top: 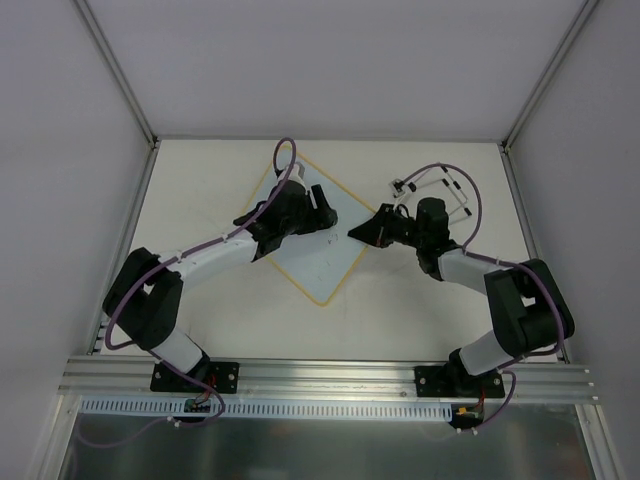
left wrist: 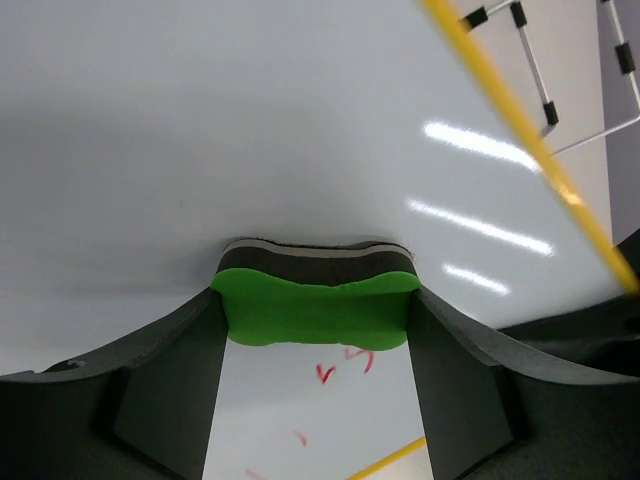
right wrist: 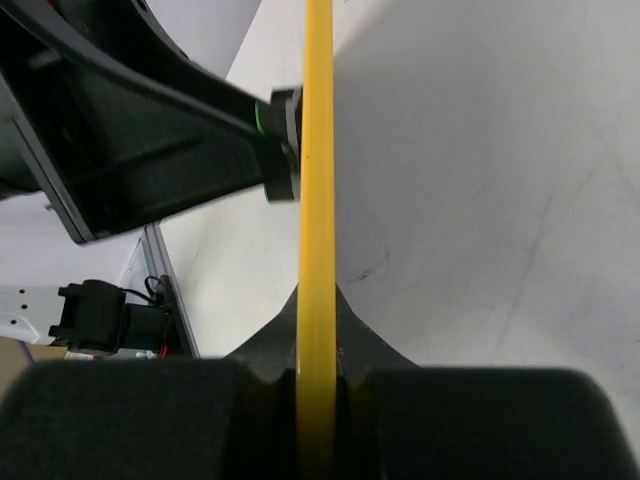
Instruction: Erase the whiteboard
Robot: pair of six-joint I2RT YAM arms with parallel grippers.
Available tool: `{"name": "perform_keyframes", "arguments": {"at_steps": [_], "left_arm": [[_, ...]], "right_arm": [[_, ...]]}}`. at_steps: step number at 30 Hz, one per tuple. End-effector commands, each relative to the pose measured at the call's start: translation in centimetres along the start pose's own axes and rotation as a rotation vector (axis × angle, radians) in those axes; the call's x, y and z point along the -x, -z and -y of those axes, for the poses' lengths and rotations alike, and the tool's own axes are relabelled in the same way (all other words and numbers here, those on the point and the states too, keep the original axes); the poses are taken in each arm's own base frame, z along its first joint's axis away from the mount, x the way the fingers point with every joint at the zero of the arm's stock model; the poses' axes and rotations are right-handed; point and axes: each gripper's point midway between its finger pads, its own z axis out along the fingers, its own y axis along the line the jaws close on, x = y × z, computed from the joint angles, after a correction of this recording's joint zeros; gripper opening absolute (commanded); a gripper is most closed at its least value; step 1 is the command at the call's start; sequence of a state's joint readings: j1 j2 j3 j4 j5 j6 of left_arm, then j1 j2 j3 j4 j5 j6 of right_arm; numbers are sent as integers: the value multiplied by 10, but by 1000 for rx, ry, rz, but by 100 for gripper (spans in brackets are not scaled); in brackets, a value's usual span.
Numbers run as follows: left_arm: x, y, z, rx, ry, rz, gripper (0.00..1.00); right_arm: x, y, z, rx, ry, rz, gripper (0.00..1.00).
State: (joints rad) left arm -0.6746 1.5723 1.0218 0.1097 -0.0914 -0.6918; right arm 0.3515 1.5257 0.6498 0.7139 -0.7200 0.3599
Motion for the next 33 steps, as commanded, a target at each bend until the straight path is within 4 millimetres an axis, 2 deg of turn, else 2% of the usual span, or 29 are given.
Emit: {"name": "perform_keyframes", "arguments": {"at_steps": [1,4,8,14,21,33], "left_arm": [[44,-3,25,-26,42,137,0],[53,-13,36,-41,58,145,0],[49,-22,42,-49,74,125,0],[12,-18,36,-15,77,84,0],[-53,-9,11,78,62,-14,0],[-109,10,-40,235,50,-165,0]], "right_arm": [[-34,-1,-11,90,89,-113,0],[-31,-1,-10,77,66,-103,0],[-29,0,-8,46,50,-80,0],[-22,4,-3,-15,41,-20,0],[-17,6,3,-57,48,17,0],[-14,8,7,-80,61,39,0]]}}
